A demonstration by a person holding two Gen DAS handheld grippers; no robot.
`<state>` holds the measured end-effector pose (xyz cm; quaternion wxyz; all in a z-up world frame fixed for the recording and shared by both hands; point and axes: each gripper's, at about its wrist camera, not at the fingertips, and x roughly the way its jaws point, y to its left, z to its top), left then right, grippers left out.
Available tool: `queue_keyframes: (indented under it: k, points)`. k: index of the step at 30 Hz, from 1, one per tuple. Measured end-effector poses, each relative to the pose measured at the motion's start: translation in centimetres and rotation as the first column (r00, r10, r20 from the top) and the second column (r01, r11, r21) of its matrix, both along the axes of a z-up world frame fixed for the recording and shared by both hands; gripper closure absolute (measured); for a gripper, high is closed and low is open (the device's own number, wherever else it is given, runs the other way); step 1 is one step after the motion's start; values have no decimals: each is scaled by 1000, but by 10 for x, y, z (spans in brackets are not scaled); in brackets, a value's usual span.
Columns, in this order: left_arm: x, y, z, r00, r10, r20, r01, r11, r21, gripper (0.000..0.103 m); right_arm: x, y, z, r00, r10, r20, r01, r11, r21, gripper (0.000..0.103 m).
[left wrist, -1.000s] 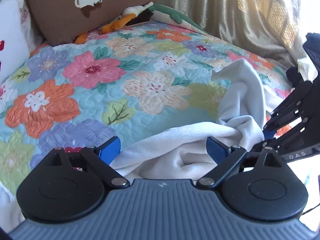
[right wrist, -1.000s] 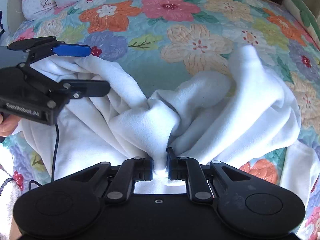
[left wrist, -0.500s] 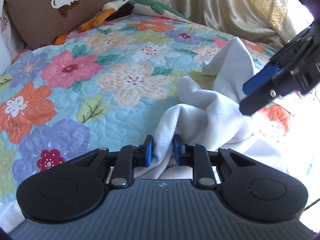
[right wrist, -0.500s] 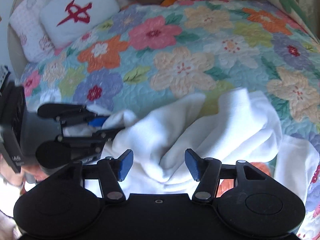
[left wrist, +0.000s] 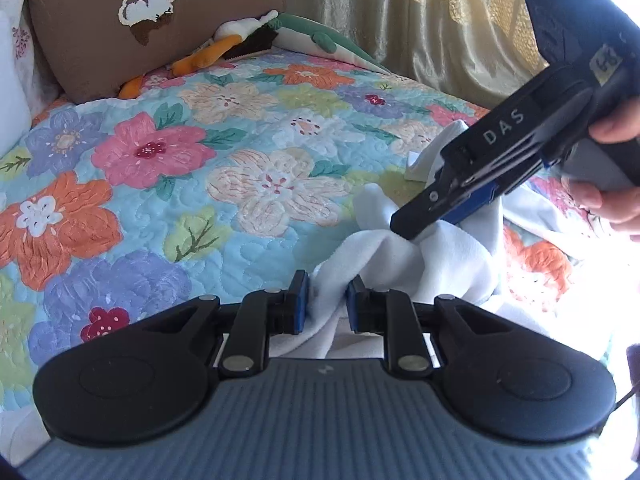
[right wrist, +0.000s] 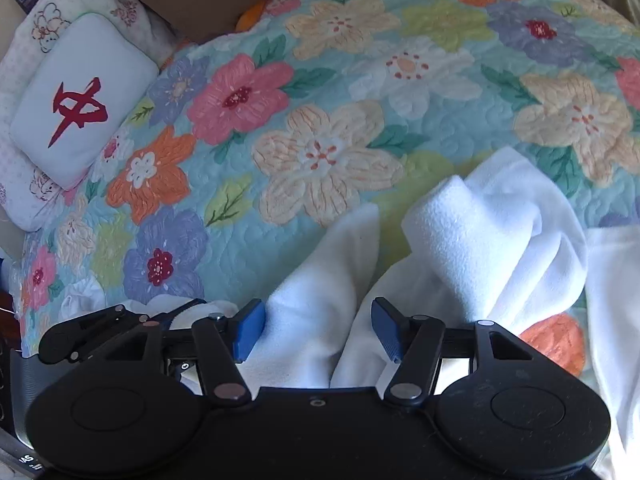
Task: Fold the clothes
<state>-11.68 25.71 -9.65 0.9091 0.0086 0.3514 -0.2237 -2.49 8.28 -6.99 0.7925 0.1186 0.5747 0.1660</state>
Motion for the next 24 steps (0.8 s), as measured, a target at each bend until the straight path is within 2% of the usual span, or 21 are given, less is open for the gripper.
queue_keyframes:
  k: [1,2,3,6,8,11,13,16,17,19,20,22,23,24]
  points:
    - [1,0,0,1000,11,-2,-11,1000,1,84,2,1,-4,1000,-6,-14,6,1000,6,41]
    - [3,0,0,1000,24,-1,-24,1000,3,84,5,2,-9,1000,-10,-19,11,1000,9,61]
    - [4,0,1,999,38,0,-38,999,5,84,9,4,-13,1000,-2,-26,2,1000,5,96]
    - [19,6,13,993,106,54,-107,994,20,86,25,14,-15,999,52,10,-51,997,-58,96]
    - [31,11,24,983,154,98,-157,987,29,87,37,24,-2,991,94,93,-81,988,-134,96]
    - [49,23,39,959,236,154,-242,970,21,89,63,50,37,936,201,288,-138,964,-226,96]
    - [59,49,42,928,346,139,-343,938,-48,89,81,65,63,893,229,387,-155,965,-213,96]
    - [67,86,42,863,494,105,-481,867,-128,78,103,76,99,850,169,499,-126,985,-118,96]
    - [66,93,39,849,520,96,-509,852,-122,63,107,76,109,838,134,528,-110,991,-77,96]
    - [63,106,33,817,571,78,-563,819,-111,47,117,77,117,821,118,559,-110,993,-48,93]
    - [62,111,30,809,584,64,-577,811,-102,46,122,78,114,823,135,551,-119,991,-65,87]
    - [60,117,22,817,576,24,-573,816,-70,43,127,76,102,840,138,524,-90,989,-117,72]
    - [59,117,18,817,577,4,-576,816,-42,38,127,73,94,849,131,511,-66,987,-143,59]
    - [60,116,13,818,576,-10,-576,817,-12,37,125,70,86,859,119,498,-41,986,-164,52]
